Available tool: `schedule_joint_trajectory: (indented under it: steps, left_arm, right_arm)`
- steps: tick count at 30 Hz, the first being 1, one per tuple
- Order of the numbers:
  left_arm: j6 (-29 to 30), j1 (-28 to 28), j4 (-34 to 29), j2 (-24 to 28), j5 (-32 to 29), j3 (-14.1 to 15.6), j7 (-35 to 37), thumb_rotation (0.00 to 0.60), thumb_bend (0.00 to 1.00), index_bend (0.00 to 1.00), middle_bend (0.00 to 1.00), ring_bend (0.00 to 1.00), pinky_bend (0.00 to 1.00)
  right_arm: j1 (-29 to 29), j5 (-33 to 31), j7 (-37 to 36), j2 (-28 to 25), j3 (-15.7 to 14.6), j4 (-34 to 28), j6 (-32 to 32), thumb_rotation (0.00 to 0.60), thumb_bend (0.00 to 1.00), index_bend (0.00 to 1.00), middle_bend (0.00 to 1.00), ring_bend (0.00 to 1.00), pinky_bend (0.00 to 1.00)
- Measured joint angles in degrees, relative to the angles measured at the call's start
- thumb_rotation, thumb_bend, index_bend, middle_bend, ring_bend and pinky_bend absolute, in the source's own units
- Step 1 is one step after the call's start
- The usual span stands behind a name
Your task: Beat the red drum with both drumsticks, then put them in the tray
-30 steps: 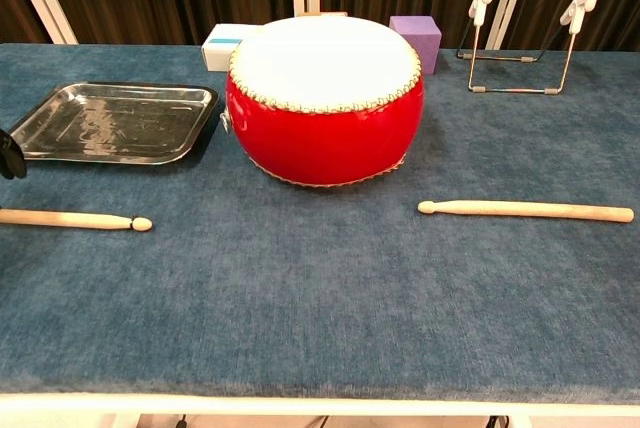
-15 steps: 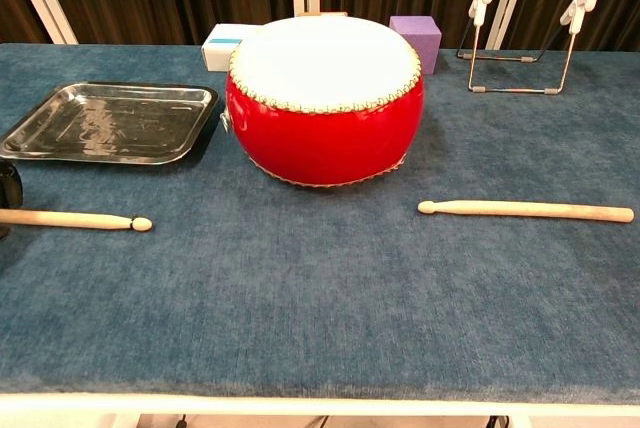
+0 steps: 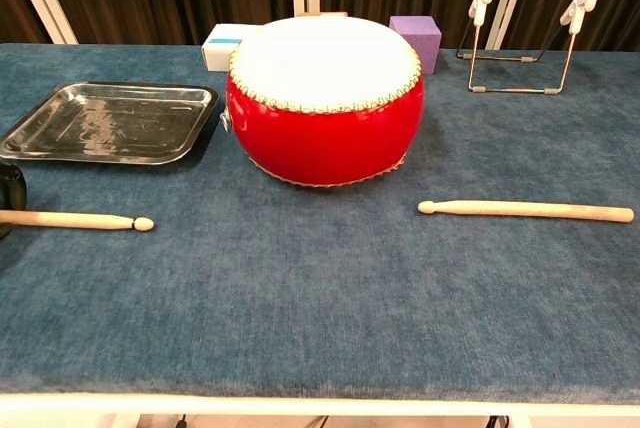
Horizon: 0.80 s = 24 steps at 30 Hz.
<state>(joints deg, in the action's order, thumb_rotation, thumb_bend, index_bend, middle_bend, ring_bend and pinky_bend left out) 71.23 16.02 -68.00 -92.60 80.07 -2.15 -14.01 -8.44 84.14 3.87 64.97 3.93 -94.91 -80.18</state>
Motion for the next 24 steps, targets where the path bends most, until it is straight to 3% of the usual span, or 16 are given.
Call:
schedule_joint_trajectory:
  steps: [12, 20, 24]
  left_arm:
    - [1.6, -0.3, 0.7, 0.2, 0.9, 0.0, 2.4, 0.6, 0.47, 0.61, 0.55, 0.46, 0.47]
    - [5.7, -0.8, 3.6, -0.6, 4.1, -0.1, 12.8, 0.6, 0.53, 0.65, 0.62, 0.51, 0.53]
    - [7.8, -0.8, 5.2, -0.8, 6.5, 0.1, 17.5, 0.6, 0.55, 0.66, 0.63, 0.52, 0.56]
  right_arm:
    - [0.1, 0.0, -0.3, 0.0, 0.0, 0.1, -0.2, 0.6, 0.09, 0.1, 0.11, 0.0, 0.0]
    - [-0.2, 0.3, 0.8, -1.1, -0.2, -0.6, 0.5, 0.6, 0.09, 0.1, 0.14, 0.0, 0.0]
    - [-0.9, 0.5, 1.3, -1.5, 0.0, -1.1, 1.3, 0.6, 0.14, 0.09, 0.16, 0.0, 0.0]
